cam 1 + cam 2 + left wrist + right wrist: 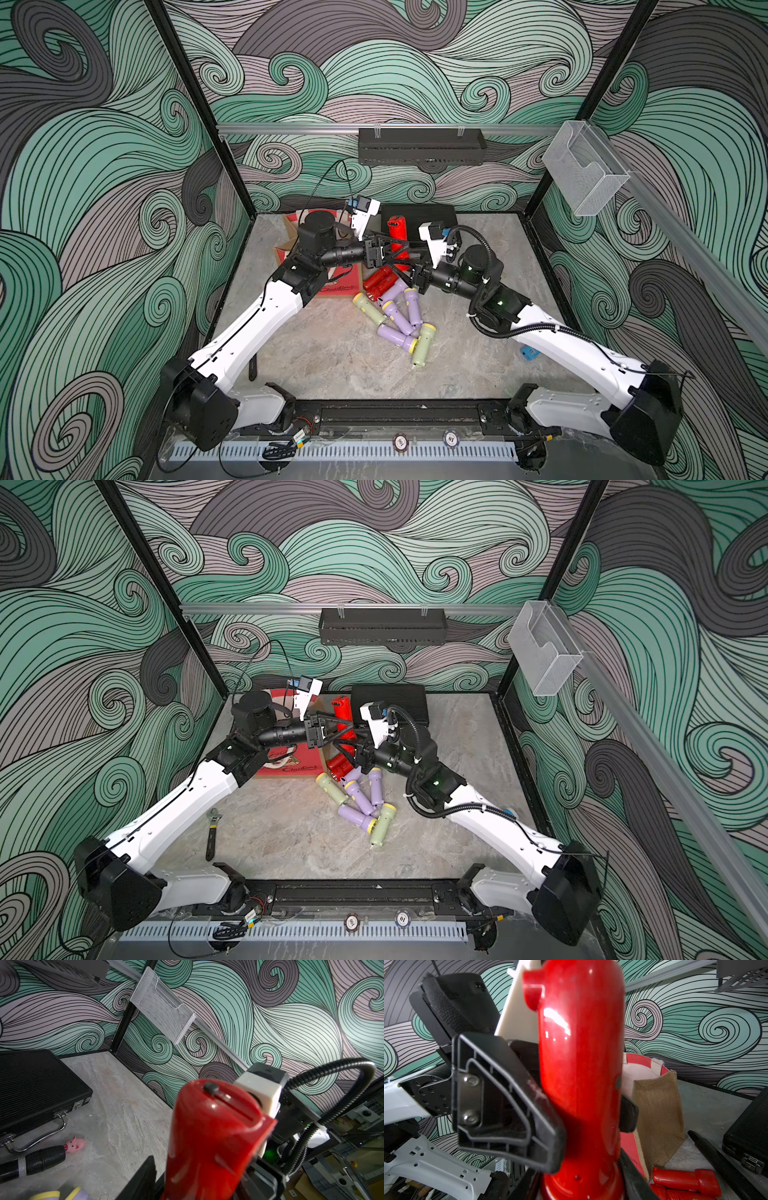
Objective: Put the flashlights into the tote bags
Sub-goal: Pick up the flashlight from the center of the board.
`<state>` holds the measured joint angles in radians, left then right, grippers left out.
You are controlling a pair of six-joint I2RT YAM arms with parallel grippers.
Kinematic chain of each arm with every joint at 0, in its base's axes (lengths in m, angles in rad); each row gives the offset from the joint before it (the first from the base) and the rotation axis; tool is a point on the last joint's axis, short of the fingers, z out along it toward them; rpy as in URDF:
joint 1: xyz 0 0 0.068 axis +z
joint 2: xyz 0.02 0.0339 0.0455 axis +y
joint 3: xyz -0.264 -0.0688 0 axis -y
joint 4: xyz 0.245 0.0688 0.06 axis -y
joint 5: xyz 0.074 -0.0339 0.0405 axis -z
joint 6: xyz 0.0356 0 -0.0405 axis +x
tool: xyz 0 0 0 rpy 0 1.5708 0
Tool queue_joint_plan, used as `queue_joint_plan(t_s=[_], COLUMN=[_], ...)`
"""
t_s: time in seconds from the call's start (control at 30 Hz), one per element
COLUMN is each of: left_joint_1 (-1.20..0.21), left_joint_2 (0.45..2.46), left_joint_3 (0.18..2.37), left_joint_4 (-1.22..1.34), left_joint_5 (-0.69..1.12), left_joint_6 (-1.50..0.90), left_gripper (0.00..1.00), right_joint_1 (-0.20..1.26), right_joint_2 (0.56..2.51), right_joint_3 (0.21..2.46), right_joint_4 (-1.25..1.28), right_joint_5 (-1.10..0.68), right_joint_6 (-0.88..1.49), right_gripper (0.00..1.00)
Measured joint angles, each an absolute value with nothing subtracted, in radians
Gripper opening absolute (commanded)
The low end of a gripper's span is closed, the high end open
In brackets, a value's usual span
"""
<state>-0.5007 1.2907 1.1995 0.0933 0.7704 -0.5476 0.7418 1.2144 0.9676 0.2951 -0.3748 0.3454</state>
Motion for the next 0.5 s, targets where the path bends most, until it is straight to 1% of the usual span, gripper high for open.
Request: queue_joint_plan(t_s=[0.03, 0.07, 0.17, 0.3, 0.37, 0.4, 0.5], left_joint_1=[-0.501, -0.501, -0.506, -0.505, -0.505, -0.505, -0.506], left_joint_2=[1.293, 1.297, 1.304, 1.314, 1.314, 1.314, 1.314], left_joint_3=[1.205, 1.210, 1.217, 1.217, 1.217, 1.217, 1.221], left_joint_4=[0.096, 0.099, 0.109, 0.116, 0.116, 0.115, 0.101], left_joint_5=[0.770, 0.770, 0.767, 0.760, 0.760, 0.760, 0.751], left_joint_6=[-0.548, -0.550, -0.543, -0.525, -0.524, -0.521, -0.507], left_gripper=[0.53, 0.46, 0.36, 0.13, 0.05, 0.00, 0.00], right_joint_1=[0.742, 0.742, 0.742, 0.738, 0.737, 0.737, 0.737], right_joint_2=[1.216, 1.217, 1.222, 1.223, 1.224, 1.224, 1.224], right_joint_3=[0.968, 0.968, 0.968, 0.968, 0.968, 0.968, 0.968], right_joint_4=[0.295, 0.296, 0.300, 0.300, 0.300, 0.299, 0.293], right_joint_5=[-0.375, -0.375, -0.375, -0.374, -0.374, -0.374, -0.371], right_joint_6=[0.345, 0.345, 0.349, 0.358, 0.358, 0.357, 0.355], right_gripper=[0.03, 0.03, 0.03, 0.05, 0.11, 0.16, 0.40])
